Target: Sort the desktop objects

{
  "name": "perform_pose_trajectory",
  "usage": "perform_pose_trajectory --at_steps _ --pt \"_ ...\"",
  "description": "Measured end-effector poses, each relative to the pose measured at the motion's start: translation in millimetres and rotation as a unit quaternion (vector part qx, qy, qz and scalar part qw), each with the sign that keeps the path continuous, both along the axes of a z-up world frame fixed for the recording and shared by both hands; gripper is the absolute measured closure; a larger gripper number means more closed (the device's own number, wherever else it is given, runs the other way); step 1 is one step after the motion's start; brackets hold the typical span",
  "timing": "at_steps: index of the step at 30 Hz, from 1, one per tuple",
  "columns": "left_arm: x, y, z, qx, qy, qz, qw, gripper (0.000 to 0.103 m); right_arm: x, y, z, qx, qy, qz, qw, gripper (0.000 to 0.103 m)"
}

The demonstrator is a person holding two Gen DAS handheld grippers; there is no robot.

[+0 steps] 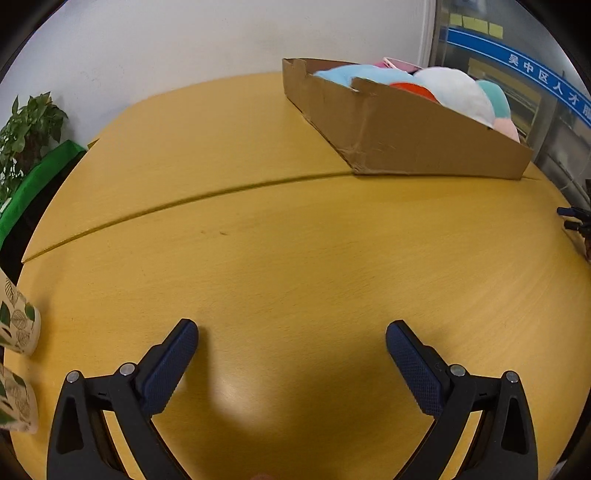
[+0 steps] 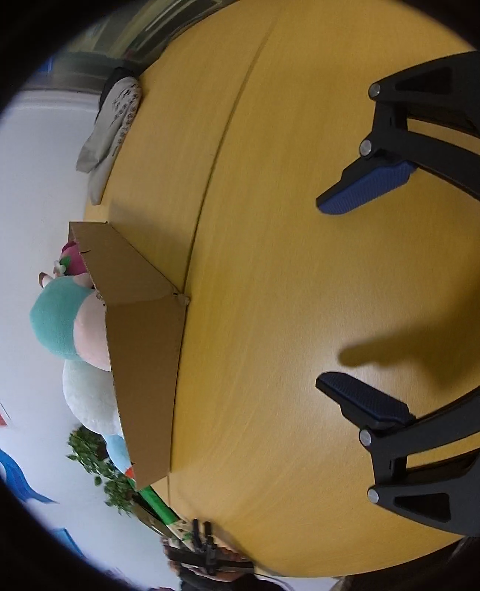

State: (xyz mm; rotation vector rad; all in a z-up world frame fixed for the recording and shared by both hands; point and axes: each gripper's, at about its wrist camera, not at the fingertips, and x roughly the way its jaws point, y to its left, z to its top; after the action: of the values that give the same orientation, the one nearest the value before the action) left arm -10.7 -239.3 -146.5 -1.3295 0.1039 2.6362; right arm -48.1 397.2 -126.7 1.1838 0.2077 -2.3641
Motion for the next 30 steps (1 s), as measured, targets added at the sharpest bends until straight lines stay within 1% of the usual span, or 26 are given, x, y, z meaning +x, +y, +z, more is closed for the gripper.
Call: perform_pose_trajectory --at_steps 1,2,6,9,13,15,19,22,25,30 --pt "-2 -3 0 -0.001 0.0 -0.003 1.0 0.0 -4 3 -3 0.011 0.0 0.0 1.0 0.0" --pt "-2 -6 -1 -0.003 0.0 -0.009 1.0 0.0 -10 6 -6 0.044 0.003 -0.004 0.999 0.0" --pt "-2 -15 0 -0.004 -0.003 -0.036 0.9993 0.0 -17 23 -10 0.042 0.004 0.011 0.999 0.0" --pt "-7 -22 -1 -0.004 -0.004 -0.04 0.9992 0.0 -14 25 -10 0.043 0.005 0.023 0.999 0.0" --pt "-10 -24 0 -0.005 -0.004 -0.04 0.9992 0.0 -15 19 -10 0.044 0.006 0.062 0.997 0.0" --pt "-15 -24 -1 -0.004 -0.001 -0.04 0.9992 0.0 -15 17 -9 0.045 0.006 0.071 0.996 0.0" --pt "-15 -24 0 -0.005 -0.001 -0.04 0.9992 0.0 -15 17 -8 0.044 0.005 0.069 0.997 0.0" --pt "-22 -13 -1 -0.009 0.004 -0.039 0.9992 0.0 -16 17 -8 0.044 0.005 0.069 0.997 0.0" --pt "-18 -15 0 -0.009 0.004 -0.04 0.9992 0.0 -16 18 -8 0.044 0.005 0.069 0.997 0.0" --pt "-21 -7 0 -0.009 0.003 -0.04 0.9992 0.0 -17 19 -9 0.044 0.006 0.071 0.996 0.0"
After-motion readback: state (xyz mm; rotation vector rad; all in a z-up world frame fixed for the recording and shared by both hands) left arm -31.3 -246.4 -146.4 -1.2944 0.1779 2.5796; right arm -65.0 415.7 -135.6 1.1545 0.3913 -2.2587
